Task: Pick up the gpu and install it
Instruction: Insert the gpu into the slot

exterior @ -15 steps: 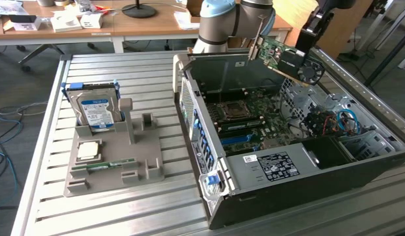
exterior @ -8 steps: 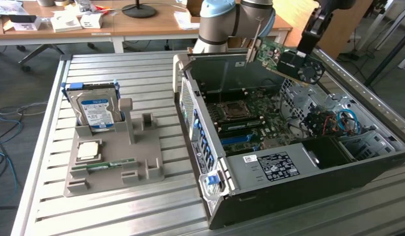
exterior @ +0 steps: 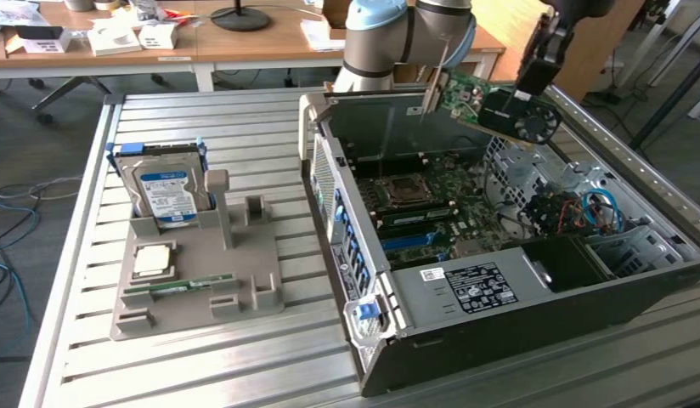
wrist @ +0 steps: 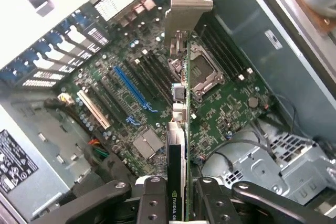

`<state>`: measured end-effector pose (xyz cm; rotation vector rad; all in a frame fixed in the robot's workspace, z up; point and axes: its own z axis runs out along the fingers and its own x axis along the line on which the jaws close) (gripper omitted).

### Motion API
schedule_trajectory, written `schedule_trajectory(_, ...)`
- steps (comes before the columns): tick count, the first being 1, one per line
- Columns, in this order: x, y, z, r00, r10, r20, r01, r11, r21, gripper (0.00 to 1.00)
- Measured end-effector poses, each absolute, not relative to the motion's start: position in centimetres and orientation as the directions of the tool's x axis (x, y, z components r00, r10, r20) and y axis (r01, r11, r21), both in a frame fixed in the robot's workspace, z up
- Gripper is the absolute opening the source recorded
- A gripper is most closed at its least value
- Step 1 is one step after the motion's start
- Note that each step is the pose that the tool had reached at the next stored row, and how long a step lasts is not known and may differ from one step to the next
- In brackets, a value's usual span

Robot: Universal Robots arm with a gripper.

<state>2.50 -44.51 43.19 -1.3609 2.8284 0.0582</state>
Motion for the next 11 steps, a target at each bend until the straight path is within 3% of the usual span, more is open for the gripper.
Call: schedule_trajectory(11,2.50,-44.51,43.06,-0.481,-0.877,-0.018,-0.877,0.480,0.032,0.26)
